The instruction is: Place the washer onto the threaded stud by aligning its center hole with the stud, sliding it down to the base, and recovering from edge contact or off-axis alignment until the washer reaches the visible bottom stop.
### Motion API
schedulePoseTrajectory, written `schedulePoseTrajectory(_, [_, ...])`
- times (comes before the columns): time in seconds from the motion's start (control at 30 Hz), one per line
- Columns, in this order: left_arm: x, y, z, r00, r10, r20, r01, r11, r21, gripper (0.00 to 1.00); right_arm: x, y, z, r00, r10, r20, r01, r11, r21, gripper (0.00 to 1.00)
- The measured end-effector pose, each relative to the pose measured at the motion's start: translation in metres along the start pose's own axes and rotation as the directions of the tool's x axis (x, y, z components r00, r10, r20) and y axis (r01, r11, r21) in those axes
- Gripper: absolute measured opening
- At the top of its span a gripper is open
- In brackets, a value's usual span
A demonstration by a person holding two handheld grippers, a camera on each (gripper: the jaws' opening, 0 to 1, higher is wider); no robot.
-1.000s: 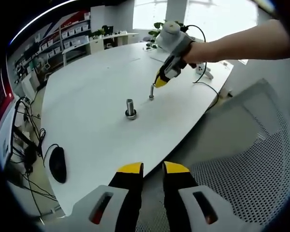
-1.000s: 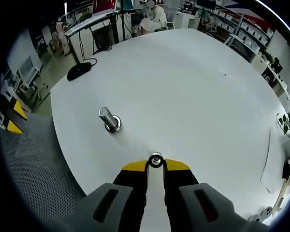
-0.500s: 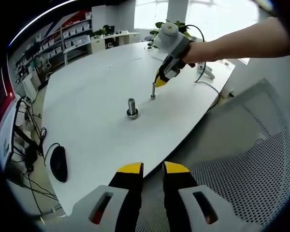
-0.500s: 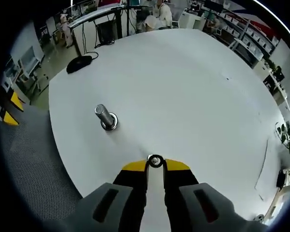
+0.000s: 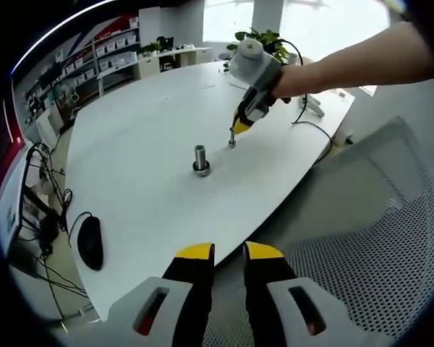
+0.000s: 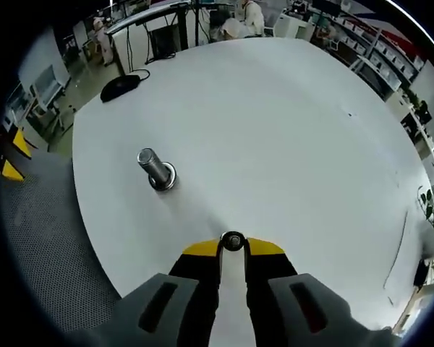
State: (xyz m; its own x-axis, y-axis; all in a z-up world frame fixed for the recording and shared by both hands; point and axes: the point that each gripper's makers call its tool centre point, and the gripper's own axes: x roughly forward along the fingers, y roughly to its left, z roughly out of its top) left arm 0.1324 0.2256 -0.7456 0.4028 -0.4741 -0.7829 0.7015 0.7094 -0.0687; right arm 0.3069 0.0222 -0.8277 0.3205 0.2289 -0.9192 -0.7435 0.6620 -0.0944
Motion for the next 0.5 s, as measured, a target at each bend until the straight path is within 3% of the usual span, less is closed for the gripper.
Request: schedulePoseTrajectory(0.5, [0.002, 0.000, -0.005, 1.000, 0.006, -0.027, -0.006, 1.000, 0.007, 0.14, 0.027, 0.002, -0.008, 0.998, 0.021, -0.051, -0.024, 0.998, -0.055, 0.15])
